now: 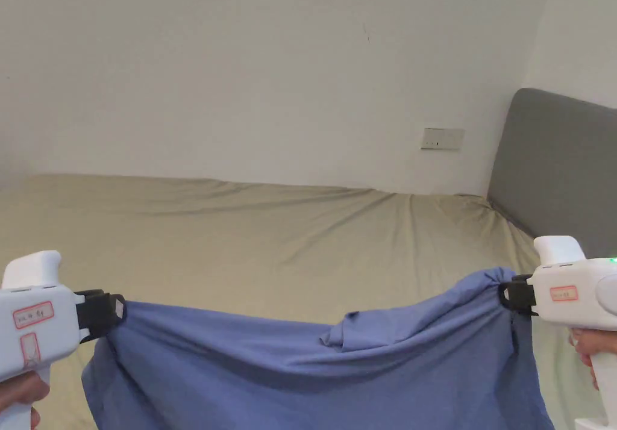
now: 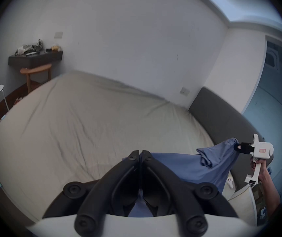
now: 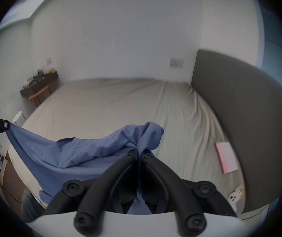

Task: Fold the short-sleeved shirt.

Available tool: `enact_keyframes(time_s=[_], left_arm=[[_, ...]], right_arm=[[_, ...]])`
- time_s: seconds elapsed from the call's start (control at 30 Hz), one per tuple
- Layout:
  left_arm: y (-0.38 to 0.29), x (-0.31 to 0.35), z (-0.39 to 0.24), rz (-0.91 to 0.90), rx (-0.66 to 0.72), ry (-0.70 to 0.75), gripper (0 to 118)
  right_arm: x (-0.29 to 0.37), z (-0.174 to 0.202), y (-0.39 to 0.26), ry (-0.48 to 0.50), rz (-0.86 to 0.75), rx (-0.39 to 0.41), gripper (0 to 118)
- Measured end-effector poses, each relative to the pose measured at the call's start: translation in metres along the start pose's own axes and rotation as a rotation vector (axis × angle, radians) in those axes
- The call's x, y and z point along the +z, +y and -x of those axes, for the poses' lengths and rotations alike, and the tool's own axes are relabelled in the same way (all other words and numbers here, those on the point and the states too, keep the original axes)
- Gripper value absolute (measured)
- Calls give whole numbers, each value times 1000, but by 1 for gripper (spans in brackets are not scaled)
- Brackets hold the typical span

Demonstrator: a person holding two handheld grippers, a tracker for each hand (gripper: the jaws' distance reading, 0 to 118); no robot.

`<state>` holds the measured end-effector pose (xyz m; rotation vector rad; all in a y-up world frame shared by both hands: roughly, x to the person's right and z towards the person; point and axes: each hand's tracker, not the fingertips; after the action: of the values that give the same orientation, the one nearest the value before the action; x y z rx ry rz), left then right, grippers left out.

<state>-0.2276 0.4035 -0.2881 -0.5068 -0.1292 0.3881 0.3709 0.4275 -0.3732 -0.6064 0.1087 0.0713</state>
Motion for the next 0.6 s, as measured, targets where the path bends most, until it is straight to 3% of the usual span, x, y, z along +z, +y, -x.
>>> enact_keyframes(time_s=[0.1,0.3,0.6], left_arm=[[44,36,0,-108,9,-25,0],[140,102,-10,-294,-15,-41,0],[248,127,-31,-418,-109,24,0]], right_arm=[[64,-1,44,10,-109,-15,5],[180,19,121,156,-283,-109,5],[230,48,195,131,-392,-36,5]])
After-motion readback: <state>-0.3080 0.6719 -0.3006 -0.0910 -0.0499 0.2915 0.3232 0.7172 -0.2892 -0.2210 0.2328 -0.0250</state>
